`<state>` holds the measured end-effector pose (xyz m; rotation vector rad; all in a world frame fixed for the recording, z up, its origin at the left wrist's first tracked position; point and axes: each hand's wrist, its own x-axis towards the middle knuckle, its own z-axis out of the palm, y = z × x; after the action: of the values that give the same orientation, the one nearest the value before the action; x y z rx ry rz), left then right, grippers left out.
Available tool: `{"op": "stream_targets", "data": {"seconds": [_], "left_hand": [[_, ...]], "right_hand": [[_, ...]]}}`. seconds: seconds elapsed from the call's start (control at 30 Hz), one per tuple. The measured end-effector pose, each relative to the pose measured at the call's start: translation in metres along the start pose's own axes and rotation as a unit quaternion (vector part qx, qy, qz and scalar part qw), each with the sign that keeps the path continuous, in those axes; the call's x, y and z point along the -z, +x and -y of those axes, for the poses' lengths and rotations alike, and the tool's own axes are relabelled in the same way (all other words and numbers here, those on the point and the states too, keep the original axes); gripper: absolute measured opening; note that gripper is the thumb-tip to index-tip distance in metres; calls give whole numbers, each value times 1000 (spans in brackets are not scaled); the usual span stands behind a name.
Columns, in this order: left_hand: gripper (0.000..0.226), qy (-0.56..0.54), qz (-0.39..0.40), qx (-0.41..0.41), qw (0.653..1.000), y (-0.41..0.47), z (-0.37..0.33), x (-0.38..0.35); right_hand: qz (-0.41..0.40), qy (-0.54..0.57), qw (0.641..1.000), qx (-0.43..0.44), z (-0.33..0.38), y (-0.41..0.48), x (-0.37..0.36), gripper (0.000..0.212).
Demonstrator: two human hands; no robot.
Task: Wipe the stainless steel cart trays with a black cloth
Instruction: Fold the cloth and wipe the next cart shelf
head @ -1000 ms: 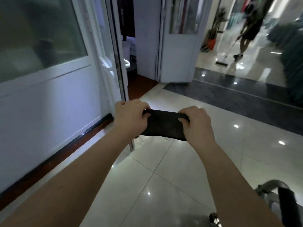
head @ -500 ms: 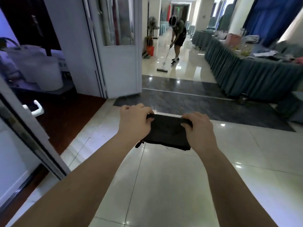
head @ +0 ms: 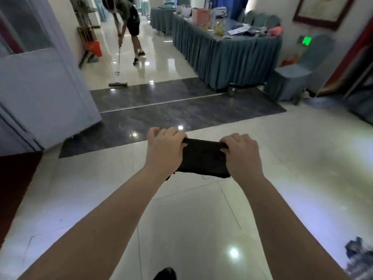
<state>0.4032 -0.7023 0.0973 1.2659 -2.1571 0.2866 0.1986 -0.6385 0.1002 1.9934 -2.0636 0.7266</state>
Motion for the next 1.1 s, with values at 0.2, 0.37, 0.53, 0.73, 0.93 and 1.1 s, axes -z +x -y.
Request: {"op": "stream_targets", "data": {"seconds": [0.2, 0.37, 0.53, 0.73, 0.93, 1.1], "left_hand": [[5, -106, 97, -140, 980, 107, -56, -125], [9, -175, 173, -250, 936, 174, -162, -201], [11, -216, 214, -348, 887, 214, -276, -269], [11, -250, 251, -399, 846, 271, -399, -317], [10, -277, 252, -433, 820, 313, -487, -371], [15, -261, 303, -521, 754, 322, -561, -430]], "right_hand": [[3, -11, 979, -202, -98, 17, -22, 11], [-31, -69, 927, -368, -179, 8, -8, 9], [-13, -115, 875, -471, -285, -6, 18, 12], [-80, -111, 833, -536, -386, 5, 48, 9], [-116, -129, 777, -605, -464, 20, 53, 11], [-96, -94, 710, -691, -512, 5, 28, 8]]}}
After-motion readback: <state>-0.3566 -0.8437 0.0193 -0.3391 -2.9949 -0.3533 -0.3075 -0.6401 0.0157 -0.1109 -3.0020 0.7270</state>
